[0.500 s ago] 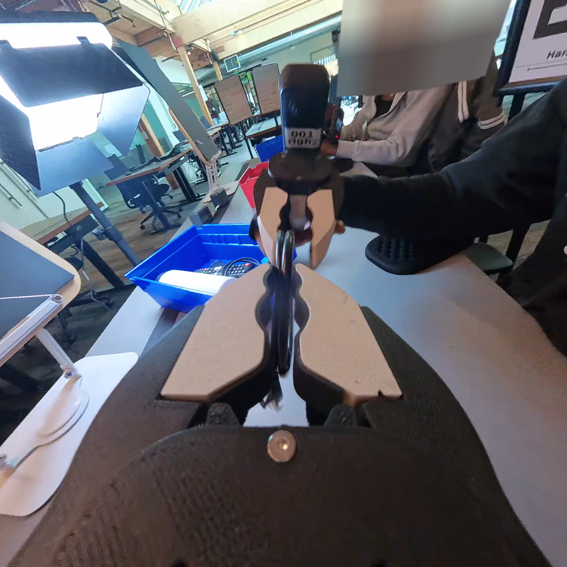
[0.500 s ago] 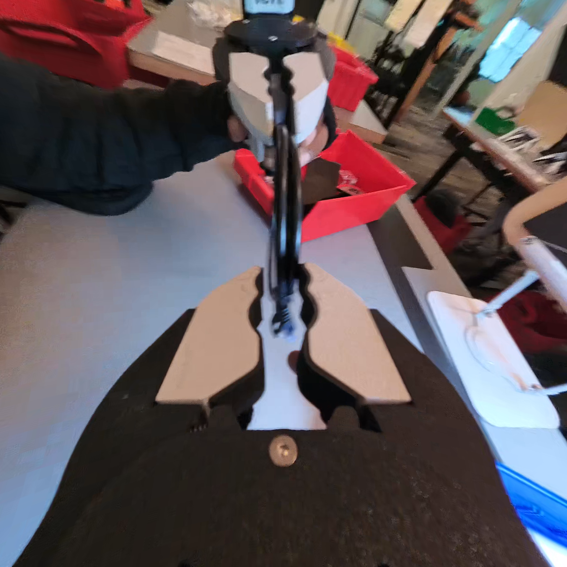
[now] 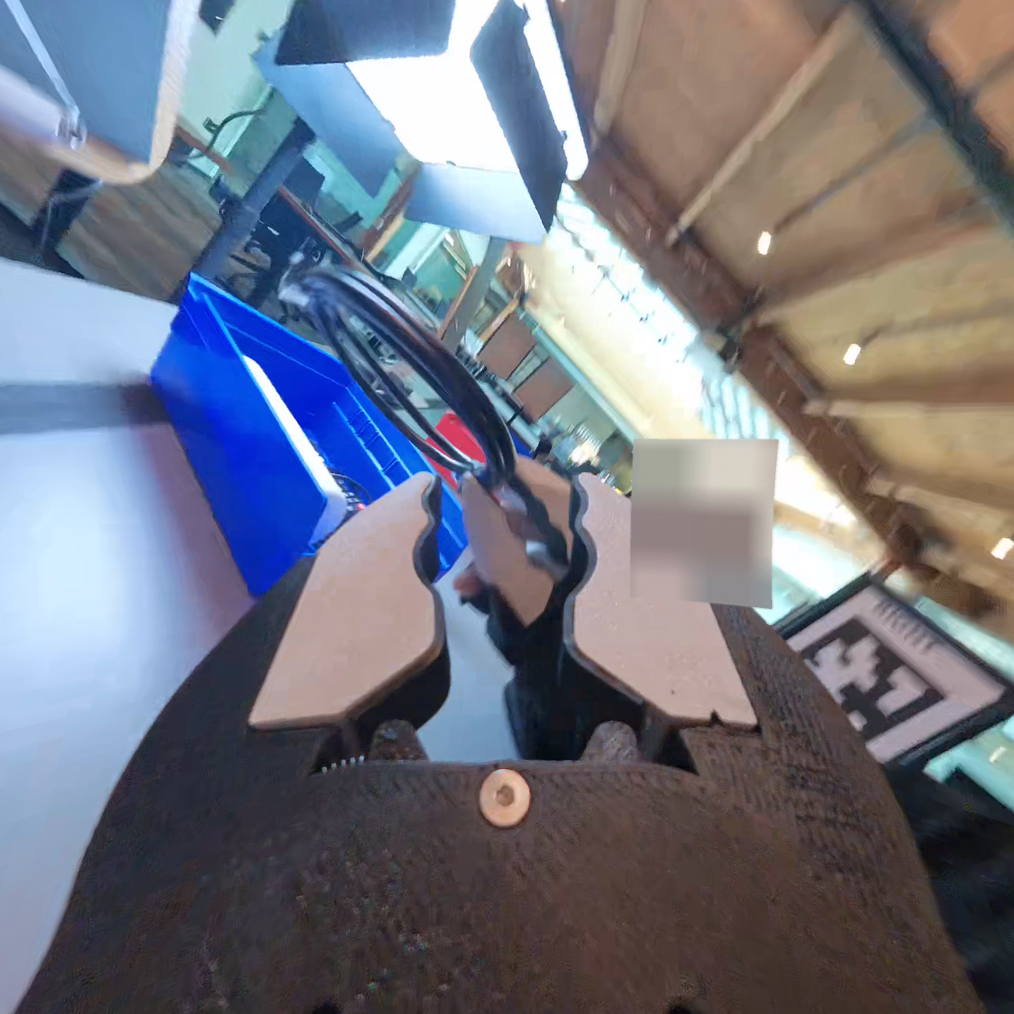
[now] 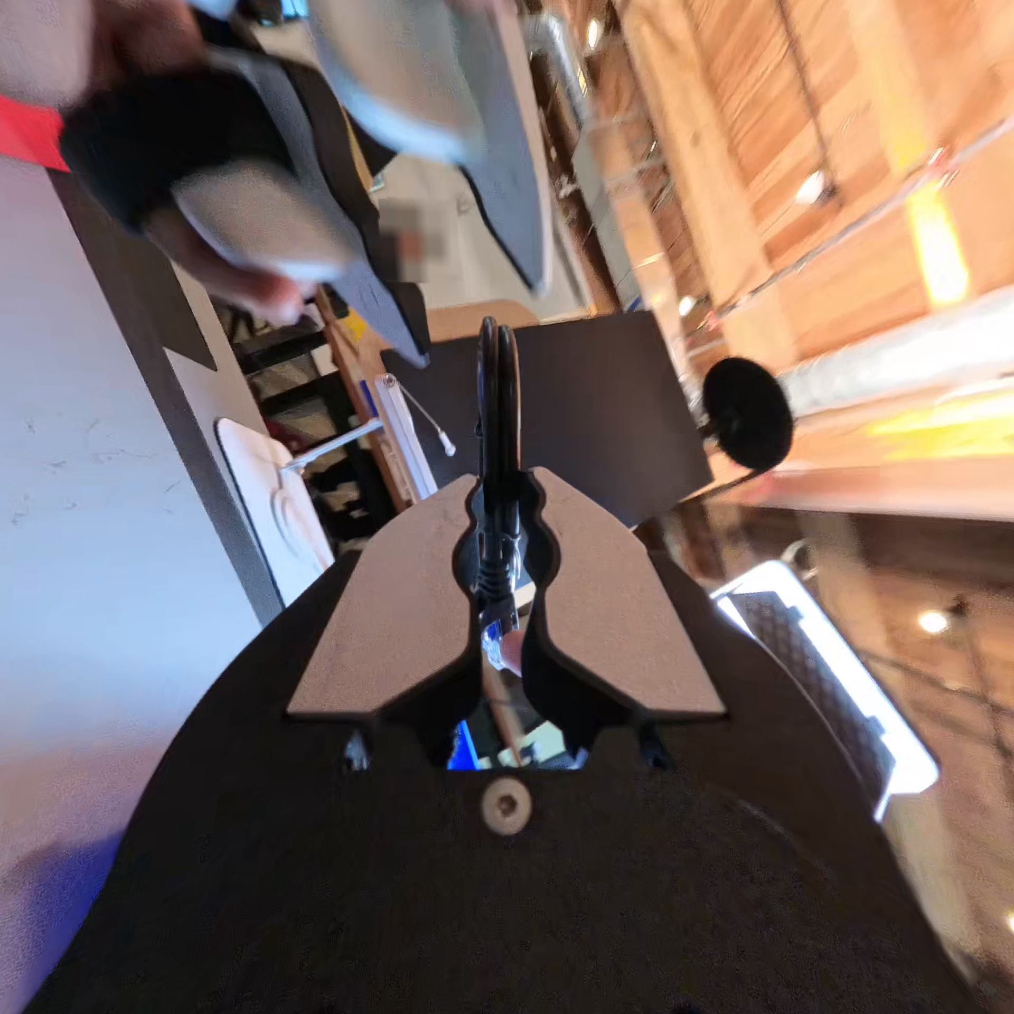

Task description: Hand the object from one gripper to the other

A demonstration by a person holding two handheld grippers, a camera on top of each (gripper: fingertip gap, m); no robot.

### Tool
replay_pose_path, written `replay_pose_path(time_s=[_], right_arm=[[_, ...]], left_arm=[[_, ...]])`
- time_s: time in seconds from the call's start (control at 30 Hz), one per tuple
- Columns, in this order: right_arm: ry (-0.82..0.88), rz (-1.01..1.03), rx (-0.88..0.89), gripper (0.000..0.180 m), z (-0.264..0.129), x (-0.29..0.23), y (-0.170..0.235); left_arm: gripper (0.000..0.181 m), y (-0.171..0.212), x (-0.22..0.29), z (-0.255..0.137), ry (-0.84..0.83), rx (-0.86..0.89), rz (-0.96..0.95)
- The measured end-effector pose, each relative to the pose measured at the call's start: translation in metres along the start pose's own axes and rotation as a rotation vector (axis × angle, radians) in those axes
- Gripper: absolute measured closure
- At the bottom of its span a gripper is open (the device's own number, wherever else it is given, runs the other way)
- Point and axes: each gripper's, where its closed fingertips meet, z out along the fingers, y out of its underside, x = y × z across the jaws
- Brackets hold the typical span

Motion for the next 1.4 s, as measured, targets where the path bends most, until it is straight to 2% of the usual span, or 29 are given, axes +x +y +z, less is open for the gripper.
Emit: replay_pose_path(time_s=[0.07, 0.13, 0.2, 0.33, 0.4, 0.47, 0.53, 0.63, 0.8, 0.87, 0.9, 0.93, 1.0, 1.03, 1.07, 1.13, 1.23, 1.33, 1.4], right_arm=[[-0.014, -0.069, 0.065, 0.168, -0.003, -0.022, -0.017], [-0.072, -0.112, 0.085, 0.167, -0.004, -0.047, -0.029], [-0.156, -0.081, 0.084, 0.165, -0.003, -0.059, -0.032], [-0.443, 0.232, 0.168, 0.156, -0.016, -0.047, -0.043], [-0.525, 0.46, 0.197, 0.153, -0.02, -0.017, -0.044], [-0.568, 0.587, 0.219, 0.149, -0.026, 0.01, -0.036], [-0.613, 0.6, 0.192, 0.135, -0.031, 0.017, -0.022], [-0.798, 0.679, 0.148, 0.118, -0.042, -0.002, -0.011], [-0.984, 0.849, 0.234, 0.121, -0.054, -0.023, -0.028], [-1.042, 0.898, 0.276, 0.129, -0.061, -0.028, -0.035], [-1.06, 0.917, 0.288, 0.143, -0.063, -0.03, -0.038], [-1.053, 0.931, 0.296, 0.162, -0.062, -0.03, -0.038], [-0.946, 0.961, 0.268, 0.167, -0.047, -0.021, -0.032], [-0.892, 0.957, 0.221, 0.167, -0.04, -0.018, -0.024], [-0.793, 0.927, 0.183, 0.167, -0.03, -0.011, -0.015], [-0.578, 0.804, 0.127, 0.167, -0.016, 0.005, 0.003], [-0.304, 0.587, 0.061, 0.167, -0.005, 0.025, 0.022], [-0.055, 0.324, 0.022, 0.167, -0.004, 0.04, 0.03], [0.046, 0.187, 0.024, 0.167, -0.006, 0.043, 0.028]], left_arm=[[0.14, 0.003, -0.017, 0.003, -0.055, 0.057, -0.018], [0.167, 0.001, -0.023, -0.002, -0.049, 0.079, 0.001], [0.172, 0.004, -0.027, -0.007, -0.07, -0.015, 0.13], [0.177, 0.009, -0.016, -0.025, -0.087, -0.248, 0.594], [0.177, 0.026, -0.005, -0.037, -0.052, -0.431, 0.781], [0.177, 0.046, -0.002, -0.049, -0.057, -0.618, 0.933], [0.177, 0.066, 0.004, -0.058, -0.038, -0.773, 0.986], [0.177, 0.087, 0.016, -0.061, 0.001, -0.898, 1.033], [0.177, 0.109, 0.027, -0.065, 0.093, -0.99, 1.011], [0.177, 0.111, 0.03, -0.065, 0.124, -0.985, 0.993], [0.177, 0.112, 0.031, -0.065, 0.138, -0.981, 0.98], [0.177, 0.111, 0.031, -0.065, 0.145, -0.972, 0.968], [0.175, 0.088, 0.02, -0.058, 0.022, -0.872, 0.963], [0.164, 0.066, 0.012, -0.053, -0.079, -0.773, 0.948], [0.147, 0.044, 0.009, -0.05, -0.141, -0.664, 0.895], [0.145, 0.003, 0.012, -0.049, -0.183, -0.425, 0.715], [0.149, -0.03, 0.016, -0.048, -0.142, -0.181, 0.498], [0.148, -0.032, 0.016, -0.034, -0.061, -0.052, 0.315], [0.146, -0.024, 0.018, -0.021, 0.026, 0.005, 0.141]])
